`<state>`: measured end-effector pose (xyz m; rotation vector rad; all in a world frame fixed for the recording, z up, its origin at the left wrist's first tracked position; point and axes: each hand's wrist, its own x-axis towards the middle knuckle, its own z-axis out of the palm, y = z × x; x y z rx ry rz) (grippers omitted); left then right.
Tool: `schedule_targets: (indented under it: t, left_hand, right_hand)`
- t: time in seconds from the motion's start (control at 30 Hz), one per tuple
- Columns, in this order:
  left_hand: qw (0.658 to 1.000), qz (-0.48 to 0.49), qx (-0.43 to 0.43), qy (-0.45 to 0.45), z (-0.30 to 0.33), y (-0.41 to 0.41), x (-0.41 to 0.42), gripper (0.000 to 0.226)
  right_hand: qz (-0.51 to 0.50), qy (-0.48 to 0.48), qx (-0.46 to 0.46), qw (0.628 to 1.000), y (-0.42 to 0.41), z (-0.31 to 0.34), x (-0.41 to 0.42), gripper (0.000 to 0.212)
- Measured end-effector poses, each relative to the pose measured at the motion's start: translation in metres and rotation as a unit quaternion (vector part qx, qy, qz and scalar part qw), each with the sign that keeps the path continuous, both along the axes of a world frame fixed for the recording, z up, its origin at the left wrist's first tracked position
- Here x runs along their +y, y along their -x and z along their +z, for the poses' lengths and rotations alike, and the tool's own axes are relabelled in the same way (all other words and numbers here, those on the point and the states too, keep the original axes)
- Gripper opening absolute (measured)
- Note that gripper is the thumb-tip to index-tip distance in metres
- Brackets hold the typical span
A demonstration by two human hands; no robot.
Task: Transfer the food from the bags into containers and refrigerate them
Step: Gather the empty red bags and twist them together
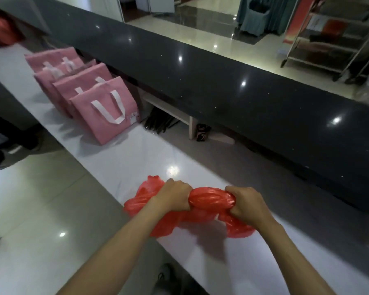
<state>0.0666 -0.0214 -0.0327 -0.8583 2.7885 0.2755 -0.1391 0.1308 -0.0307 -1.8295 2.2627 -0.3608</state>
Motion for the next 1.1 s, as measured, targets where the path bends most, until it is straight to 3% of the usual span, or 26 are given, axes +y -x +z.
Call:
schedule_targets:
  t: [0.03,0.1,0.17,0.27,0.37,0.47,0.6,0.73,0.8,0.87,0.93,1.1]
  left_hand:
    - [1.000,0.025,0.003,-0.003,0.001,-0.004,-0.001,0.034]
    - [0.990,0.117,0.030,-0.078,0.003,-0.016,0.000,0.028]
    - [0.945,0.247,0.089,-0.197,0.003,-0.031,0.003,0.026]
    - [0.826,0.424,0.230,-0.291,0.002,-0.058,0.005,0.035]
    - [0.668,0.577,0.358,-0.304,0.003,-0.093,0.006,0.043]
    - [0.529,0.665,0.453,-0.271,0.000,-0.147,0.005,0.047]
    - [0.413,0.706,0.532,-0.221,-0.006,-0.231,0.012,0.022]
    - [0.346,0.674,0.616,-0.213,-0.012,-0.318,0.024,0.026]
    - [0.354,0.645,0.635,-0.234,-0.011,-0.362,0.041,0.047]
    - [0.387,0.628,0.623,-0.260,-0.009,-0.404,0.064,0.091]
    - [0.402,0.624,0.615,-0.266,-0.014,-0.445,0.087,0.117]
    - [0.381,0.619,0.658,-0.197,-0.038,-0.552,0.127,0.108]
  right_hand:
    - [-0.024,-0.012,-0.031,0.999,-0.002,-0.002,0.003,0.020]
    - [-0.058,-0.024,-0.098,0.993,-0.010,-0.006,0.004,0.023]
    - [-0.067,-0.029,-0.139,0.988,-0.027,-0.005,0.000,0.035]
    - [0.008,-0.062,-0.186,0.980,-0.076,0.000,-0.018,0.079]
    - [0.123,-0.061,-0.306,0.942,-0.136,0.000,-0.043,0.098]
    - [0.206,-0.086,-0.410,0.884,-0.195,-0.005,-0.069,0.096]
    - [0.278,-0.114,-0.473,0.828,-0.283,-0.011,-0.099,0.084]
    - [0.295,-0.137,-0.485,0.812,-0.374,-0.018,-0.119,0.082]
    - [0.279,-0.124,-0.495,0.814,-0.422,-0.023,-0.129,0.070]
    - [0.282,-0.124,-0.495,0.813,-0.473,-0.023,-0.136,0.065]
    - [0.308,-0.129,-0.476,0.814,-0.527,-0.025,-0.140,0.068]
    - [0.308,-0.185,-0.476,0.803,-0.660,-0.035,-0.141,0.067]
